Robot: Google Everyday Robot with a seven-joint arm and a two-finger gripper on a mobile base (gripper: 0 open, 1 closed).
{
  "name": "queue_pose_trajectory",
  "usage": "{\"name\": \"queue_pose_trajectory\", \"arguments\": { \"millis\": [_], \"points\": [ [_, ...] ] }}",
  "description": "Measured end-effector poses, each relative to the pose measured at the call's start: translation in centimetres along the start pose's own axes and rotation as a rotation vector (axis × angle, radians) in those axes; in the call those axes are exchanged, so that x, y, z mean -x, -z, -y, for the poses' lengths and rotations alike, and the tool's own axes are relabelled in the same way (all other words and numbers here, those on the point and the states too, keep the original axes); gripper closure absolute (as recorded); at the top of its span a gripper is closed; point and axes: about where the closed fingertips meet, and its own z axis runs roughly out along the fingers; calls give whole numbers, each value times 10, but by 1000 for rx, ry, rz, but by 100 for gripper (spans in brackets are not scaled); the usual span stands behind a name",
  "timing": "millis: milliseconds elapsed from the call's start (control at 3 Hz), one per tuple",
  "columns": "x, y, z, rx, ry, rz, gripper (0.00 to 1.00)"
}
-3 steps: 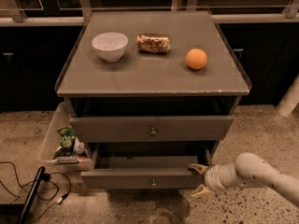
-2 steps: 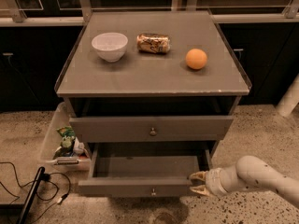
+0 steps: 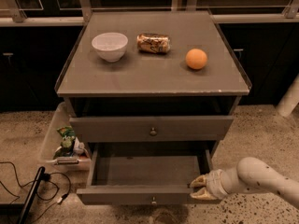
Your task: Open middle drawer
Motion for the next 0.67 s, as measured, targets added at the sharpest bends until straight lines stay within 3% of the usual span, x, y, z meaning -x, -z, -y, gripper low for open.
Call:
{"name": "queue_pose_trajectory", "arguments": {
  "millis": [667],
  "points": [
    [0, 0, 0, 0, 0, 0, 35]
  ]
}}
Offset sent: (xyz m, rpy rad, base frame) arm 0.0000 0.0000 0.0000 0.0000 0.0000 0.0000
